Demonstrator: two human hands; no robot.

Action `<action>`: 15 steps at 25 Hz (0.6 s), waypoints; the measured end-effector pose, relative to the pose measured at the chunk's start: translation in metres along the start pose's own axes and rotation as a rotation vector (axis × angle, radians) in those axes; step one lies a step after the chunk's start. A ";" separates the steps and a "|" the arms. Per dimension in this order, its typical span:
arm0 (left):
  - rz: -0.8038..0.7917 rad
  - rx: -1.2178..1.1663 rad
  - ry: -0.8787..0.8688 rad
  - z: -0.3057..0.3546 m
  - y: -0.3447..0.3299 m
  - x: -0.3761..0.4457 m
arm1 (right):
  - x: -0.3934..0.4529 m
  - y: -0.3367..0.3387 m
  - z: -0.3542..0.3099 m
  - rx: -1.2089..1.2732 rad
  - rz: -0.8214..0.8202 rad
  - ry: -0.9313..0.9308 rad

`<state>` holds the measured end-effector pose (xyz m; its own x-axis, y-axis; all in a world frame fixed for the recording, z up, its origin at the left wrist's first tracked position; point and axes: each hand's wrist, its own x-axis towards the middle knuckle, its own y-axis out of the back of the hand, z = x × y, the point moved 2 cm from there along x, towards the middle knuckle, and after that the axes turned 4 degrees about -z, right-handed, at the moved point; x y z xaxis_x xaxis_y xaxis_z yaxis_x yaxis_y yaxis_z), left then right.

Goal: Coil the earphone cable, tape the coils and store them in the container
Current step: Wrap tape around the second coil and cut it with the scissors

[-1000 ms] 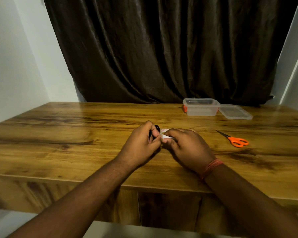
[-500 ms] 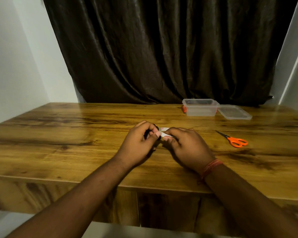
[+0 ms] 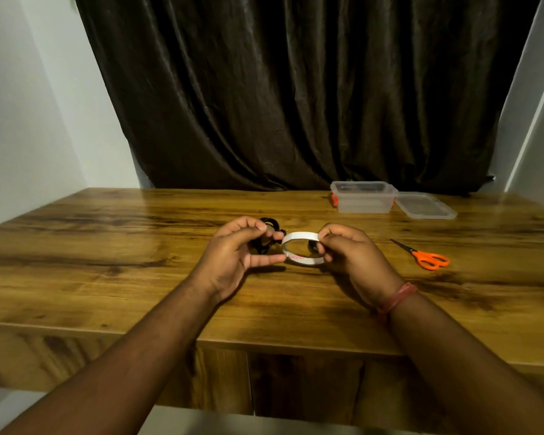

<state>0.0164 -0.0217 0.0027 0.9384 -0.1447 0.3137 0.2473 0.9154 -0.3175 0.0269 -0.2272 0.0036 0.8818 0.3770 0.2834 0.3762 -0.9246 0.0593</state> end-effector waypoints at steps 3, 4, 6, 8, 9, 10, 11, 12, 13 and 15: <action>-0.020 -0.091 0.048 -0.001 -0.005 0.000 | 0.002 -0.002 0.002 0.095 -0.025 0.005; -0.022 -0.122 0.053 -0.001 -0.005 0.000 | 0.003 -0.003 0.003 0.143 -0.035 -0.003; -0.020 -0.188 0.041 0.000 -0.005 0.000 | 0.003 -0.002 0.003 0.232 -0.045 -0.022; -0.016 -0.253 0.019 0.002 -0.002 0.000 | 0.003 -0.002 0.003 0.251 -0.061 -0.036; -0.019 -0.282 0.013 0.003 -0.001 0.001 | 0.003 -0.002 0.004 0.229 -0.067 -0.041; -0.029 -0.307 0.011 0.004 0.001 0.001 | 0.003 -0.002 0.004 0.208 -0.068 -0.047; -0.043 -0.327 0.010 0.004 0.001 0.002 | 0.004 -0.002 0.004 0.204 -0.066 -0.056; -0.055 -0.340 0.008 0.004 0.002 0.002 | 0.004 -0.003 0.004 0.221 -0.066 -0.073; -0.059 -0.345 0.009 0.004 0.003 0.002 | 0.004 -0.003 0.004 0.248 -0.070 -0.095; -0.048 -0.341 0.021 0.003 0.005 0.003 | 0.004 -0.004 0.005 0.266 -0.084 -0.130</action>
<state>0.0199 -0.0165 0.0047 0.9277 -0.1950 0.3183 0.3541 0.7296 -0.5851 0.0301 -0.2220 -0.0007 0.8667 0.4715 0.1627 0.4960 -0.8494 -0.1806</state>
